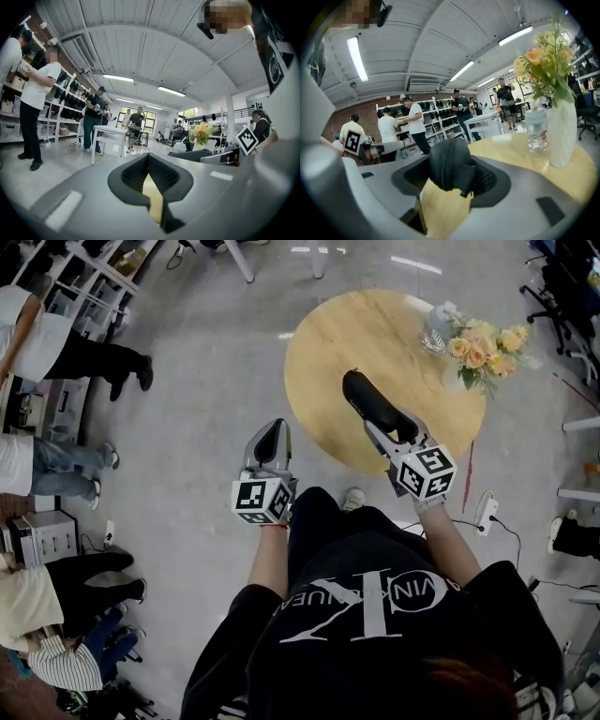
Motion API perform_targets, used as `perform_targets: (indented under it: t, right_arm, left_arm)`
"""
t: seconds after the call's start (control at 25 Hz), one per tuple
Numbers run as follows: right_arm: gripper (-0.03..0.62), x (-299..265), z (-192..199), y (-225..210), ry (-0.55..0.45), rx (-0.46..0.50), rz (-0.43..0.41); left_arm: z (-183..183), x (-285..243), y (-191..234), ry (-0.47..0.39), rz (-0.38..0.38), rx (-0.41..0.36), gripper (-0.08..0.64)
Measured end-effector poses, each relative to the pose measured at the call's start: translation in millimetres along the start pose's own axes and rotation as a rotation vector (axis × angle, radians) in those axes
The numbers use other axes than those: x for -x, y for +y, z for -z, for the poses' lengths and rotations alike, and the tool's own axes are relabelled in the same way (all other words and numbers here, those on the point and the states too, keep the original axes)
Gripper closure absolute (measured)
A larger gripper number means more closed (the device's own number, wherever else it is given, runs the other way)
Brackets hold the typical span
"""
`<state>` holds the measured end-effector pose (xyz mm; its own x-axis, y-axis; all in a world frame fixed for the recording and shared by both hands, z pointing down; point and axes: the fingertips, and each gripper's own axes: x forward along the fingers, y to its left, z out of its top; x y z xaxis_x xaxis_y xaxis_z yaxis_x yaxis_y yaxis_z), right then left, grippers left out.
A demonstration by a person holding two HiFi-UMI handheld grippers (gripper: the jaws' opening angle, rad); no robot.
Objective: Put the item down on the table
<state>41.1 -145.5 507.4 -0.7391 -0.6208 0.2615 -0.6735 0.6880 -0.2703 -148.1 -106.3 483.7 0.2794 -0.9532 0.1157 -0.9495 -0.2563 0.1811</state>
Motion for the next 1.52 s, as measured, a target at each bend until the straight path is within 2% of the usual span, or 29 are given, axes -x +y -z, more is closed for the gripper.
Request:
perform_targets:
  t: [0.6,1.52]
  right_arm:
    - [0.33,-12,9,-31,0.028,-0.076,0.084]
    - [0.331,-121,14,-55,0.125,-0.17,0.147]
  left_arm:
    - [3,-57,-2,0.064,0.11,0.002,0.549]
    - [-4,-151,59,0.152,0.252,0.004,0.549]
